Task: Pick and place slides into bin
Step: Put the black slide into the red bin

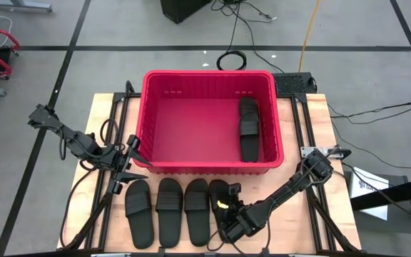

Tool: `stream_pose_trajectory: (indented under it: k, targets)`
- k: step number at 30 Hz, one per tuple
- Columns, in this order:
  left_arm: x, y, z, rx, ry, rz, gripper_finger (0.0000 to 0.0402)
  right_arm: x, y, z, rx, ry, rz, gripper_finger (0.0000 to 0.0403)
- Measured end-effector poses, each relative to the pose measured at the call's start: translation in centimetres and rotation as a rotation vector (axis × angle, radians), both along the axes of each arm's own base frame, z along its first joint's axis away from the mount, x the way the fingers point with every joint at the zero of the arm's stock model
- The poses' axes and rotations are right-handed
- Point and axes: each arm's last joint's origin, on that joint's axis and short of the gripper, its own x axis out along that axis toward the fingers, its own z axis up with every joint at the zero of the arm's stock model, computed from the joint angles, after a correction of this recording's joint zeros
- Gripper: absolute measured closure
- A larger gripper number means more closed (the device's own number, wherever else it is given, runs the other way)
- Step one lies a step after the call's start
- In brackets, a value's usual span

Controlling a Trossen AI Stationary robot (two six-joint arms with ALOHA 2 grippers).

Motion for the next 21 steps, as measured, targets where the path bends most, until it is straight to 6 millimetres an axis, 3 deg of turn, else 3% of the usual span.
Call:
stream_pose_trajectory:
  k: [11,21]
  targets:
    - [0.00,0.00,0.00,-0.002,0.001,0.000,0.0222,0.02,0.03,-0.07,0.030,0.015,-0.001,0.0347]
    - [0.00,0.00,0.00,-0.003,0.001,0.000,0.0222,-0.08,-0.01,0.35,0.045,0.030,0.014,0.0385]
